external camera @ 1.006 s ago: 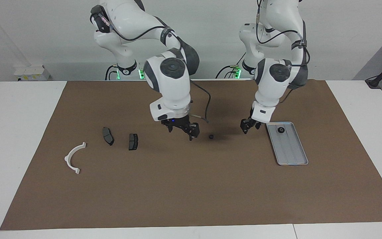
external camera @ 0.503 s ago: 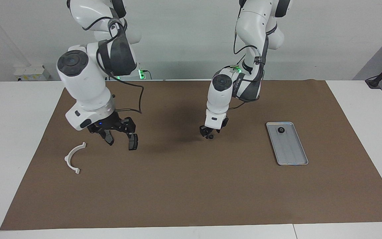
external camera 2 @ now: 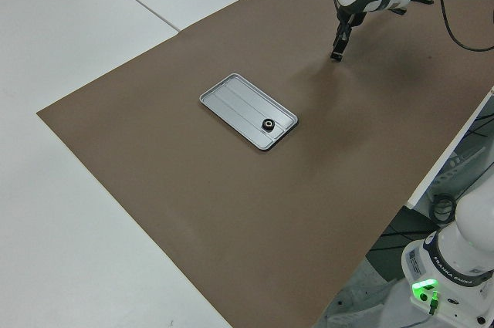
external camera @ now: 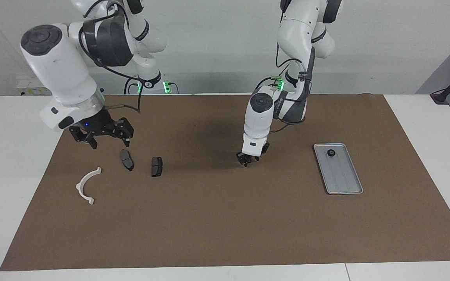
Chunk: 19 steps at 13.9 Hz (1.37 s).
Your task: Pick bearing gear from pile to tray
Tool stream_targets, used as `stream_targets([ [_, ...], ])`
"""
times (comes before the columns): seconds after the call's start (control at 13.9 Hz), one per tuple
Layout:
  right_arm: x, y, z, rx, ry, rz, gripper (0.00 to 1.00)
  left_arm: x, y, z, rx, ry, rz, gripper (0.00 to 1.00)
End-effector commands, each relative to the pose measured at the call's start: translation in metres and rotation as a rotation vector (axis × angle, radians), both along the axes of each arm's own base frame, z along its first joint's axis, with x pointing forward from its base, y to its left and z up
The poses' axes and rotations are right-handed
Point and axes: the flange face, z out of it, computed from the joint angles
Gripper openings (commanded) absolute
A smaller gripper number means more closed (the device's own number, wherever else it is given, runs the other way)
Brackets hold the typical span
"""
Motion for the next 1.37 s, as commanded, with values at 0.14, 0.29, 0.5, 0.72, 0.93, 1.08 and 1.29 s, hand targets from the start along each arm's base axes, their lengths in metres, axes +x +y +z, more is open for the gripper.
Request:
stream_targets([
  [0.14, -0.041, -0.038, 0.037, 0.001, -0.02, 0.048, 1.0, -0.004, 0.001, -0.01, 0.008, -0.014, -0.003, 0.54],
  [0.29, -0.053, -0.047, 0.039, 0.004, -0.018, 0.034, 1.0, -0.005, 0.0, -0.011, 0.01, -0.012, -0.004, 0.54],
  [0.5, -0.074, -0.05, 0.018, 0.008, -0.02, 0.023, 1.0, -0.007, 0.001, -0.013, 0.013, -0.006, -0.005, 0.53],
  [0.72, -0.085, -0.051, 0.01, 0.01, -0.017, 0.019, 1.0, -0.008, 0.0, -0.015, 0.014, -0.004, -0.005, 0.51],
  [0.93, -0.093, -0.051, 0.023, 0.011, -0.029, 0.011, 1.0, -0.013, -0.005, -0.015, 0.015, -0.002, -0.014, 0.42],
  [1.08, -0.095, -0.048, 0.037, 0.011, -0.048, 0.017, 1.0, -0.014, -0.006, -0.015, 0.014, -0.002, -0.005, 0.3],
  [1.29, -0.098, -0.048, 0.036, 0.011, -0.019, 0.019, 1.0, -0.014, -0.004, -0.014, 0.026, 0.012, -0.002, 0.07],
])
